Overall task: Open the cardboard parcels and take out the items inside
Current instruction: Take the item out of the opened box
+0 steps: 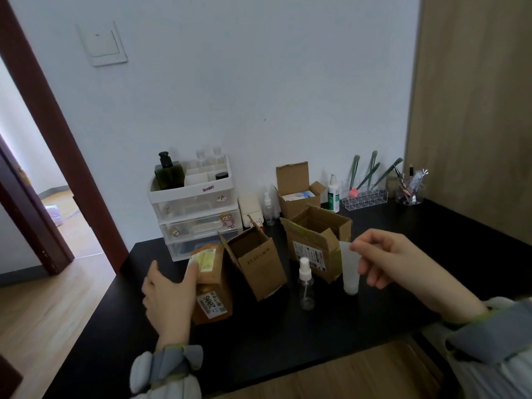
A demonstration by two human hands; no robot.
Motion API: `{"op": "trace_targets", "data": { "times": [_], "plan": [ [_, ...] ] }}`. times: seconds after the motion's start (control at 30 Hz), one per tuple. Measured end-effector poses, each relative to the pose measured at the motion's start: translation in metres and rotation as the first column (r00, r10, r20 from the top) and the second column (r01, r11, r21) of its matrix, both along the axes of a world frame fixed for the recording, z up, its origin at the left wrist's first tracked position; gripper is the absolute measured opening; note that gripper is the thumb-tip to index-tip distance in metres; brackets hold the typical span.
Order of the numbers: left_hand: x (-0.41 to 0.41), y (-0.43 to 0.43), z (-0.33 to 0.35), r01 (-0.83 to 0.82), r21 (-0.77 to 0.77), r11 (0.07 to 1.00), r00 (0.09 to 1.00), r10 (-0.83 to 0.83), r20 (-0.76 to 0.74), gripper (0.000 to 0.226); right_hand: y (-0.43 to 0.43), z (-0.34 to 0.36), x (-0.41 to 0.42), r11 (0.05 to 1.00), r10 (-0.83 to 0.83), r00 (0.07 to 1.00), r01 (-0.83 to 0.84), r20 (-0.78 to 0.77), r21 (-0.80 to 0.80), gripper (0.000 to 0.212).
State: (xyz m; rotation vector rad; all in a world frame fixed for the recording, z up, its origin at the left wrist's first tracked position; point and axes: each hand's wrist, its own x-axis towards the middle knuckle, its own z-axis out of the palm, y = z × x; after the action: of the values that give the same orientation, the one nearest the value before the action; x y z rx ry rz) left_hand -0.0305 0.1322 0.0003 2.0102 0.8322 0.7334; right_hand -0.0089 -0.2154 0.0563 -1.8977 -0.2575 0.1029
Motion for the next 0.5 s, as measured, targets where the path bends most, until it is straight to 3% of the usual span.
{"op": "trace_targets", "data": {
  "times": [0.1, 0.2, 0.27, 0.33, 0.4, 0.5],
  "plan": [
    [0.006, 0.011, -0.004, 0.087, -0.140, 0.986, 0.988, -0.103, -0.114, 0.105, 0.003, 0.001, -0.004, 0.997, -0.051, 0.996, 0.047, 0.068, 0.064, 0.015],
    [0.011, 0.015, -0.012, 0.146, -0.320, 0.936, 0.982, -0.176, -0.066, 0.109, 0.030, 0.003, -0.021, 0.992, -0.070, 0.980, 0.048, 0.186, 0.119, 0.012],
    [0.011, 0.012, -0.017, 0.173, -0.476, 0.862, 0.980, -0.198, -0.003, 0.106, 0.064, -0.001, -0.036, 0.990, 0.039, 0.974, -0.069, 0.222, 0.127, 0.010],
    [0.004, 0.008, -0.019, 0.199, -0.620, 0.759, 0.976, -0.213, 0.053, 0.086, 0.109, -0.012, -0.049, 0.970, 0.202, 0.959, -0.224, 0.198, 0.097, 0.009],
    [-0.001, 0.004, -0.024, 0.238, -0.675, 0.699, 0.967, -0.236, 0.096, 0.055, 0.147, -0.029, -0.053, 0.959, 0.263, 0.951, -0.276, 0.162, 0.066, 0.014],
    [-0.014, 0.000, -0.024, 0.275, -0.715, 0.642, 0.954, -0.274, 0.121, 0.032, 0.195, -0.051, -0.042, 0.965, 0.260, 0.961, -0.256, 0.094, -0.050, 0.056]
  ]
}}
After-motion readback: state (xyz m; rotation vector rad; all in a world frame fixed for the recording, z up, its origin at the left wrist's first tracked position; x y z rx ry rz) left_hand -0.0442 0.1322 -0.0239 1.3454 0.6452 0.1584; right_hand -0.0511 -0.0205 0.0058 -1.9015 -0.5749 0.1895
